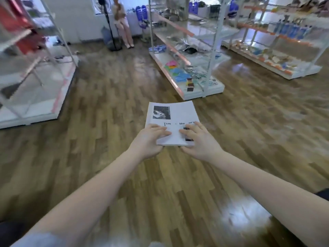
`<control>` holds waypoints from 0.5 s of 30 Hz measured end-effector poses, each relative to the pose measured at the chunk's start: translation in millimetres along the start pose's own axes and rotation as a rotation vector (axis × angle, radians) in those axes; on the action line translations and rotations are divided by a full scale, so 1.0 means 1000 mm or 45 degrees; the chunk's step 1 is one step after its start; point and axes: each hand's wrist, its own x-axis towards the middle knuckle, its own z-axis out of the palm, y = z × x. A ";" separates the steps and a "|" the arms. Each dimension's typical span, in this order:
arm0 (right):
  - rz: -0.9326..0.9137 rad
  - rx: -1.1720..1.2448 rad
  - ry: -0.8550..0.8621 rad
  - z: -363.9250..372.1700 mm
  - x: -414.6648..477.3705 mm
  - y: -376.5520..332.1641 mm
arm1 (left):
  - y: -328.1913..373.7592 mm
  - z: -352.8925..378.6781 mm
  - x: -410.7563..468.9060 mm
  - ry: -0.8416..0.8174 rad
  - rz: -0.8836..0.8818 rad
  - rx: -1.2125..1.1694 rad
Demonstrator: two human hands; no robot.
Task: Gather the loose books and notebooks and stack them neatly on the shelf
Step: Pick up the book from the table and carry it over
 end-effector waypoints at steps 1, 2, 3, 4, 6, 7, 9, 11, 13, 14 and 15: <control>-0.055 0.005 -0.009 0.006 0.013 -0.020 | -0.016 -0.011 -0.012 0.035 -0.048 0.013; -0.115 0.002 -0.027 0.011 0.025 -0.039 | -0.032 -0.022 -0.024 0.075 -0.097 0.014; -0.179 0.002 -0.052 0.018 0.038 -0.057 | -0.046 -0.032 -0.038 0.120 -0.141 0.013; -0.238 0.007 -0.080 0.025 0.051 -0.074 | -0.060 -0.042 -0.052 0.164 -0.185 0.017; -0.338 0.034 -0.158 0.043 0.076 -0.108 | -0.085 -0.061 -0.080 0.237 -0.290 0.037; -0.409 0.038 -0.176 0.053 0.088 -0.125 | -0.096 -0.069 -0.095 0.277 -0.341 0.054; -0.593 0.037 -0.190 0.074 0.110 -0.159 | -0.117 -0.086 -0.124 0.350 -0.443 0.091; -0.743 0.047 -0.236 0.096 0.132 -0.193 | -0.136 -0.102 -0.153 0.422 -0.573 0.132; -0.866 0.071 -0.330 0.121 0.154 -0.228 | -0.152 -0.119 -0.179 0.472 -0.707 0.171; -0.911 0.097 -0.379 0.133 0.163 -0.245 | -0.159 -0.127 -0.191 0.498 -0.771 0.188; -0.954 0.125 -0.417 0.144 0.171 -0.264 | -0.167 -0.134 -0.203 0.522 -0.840 0.201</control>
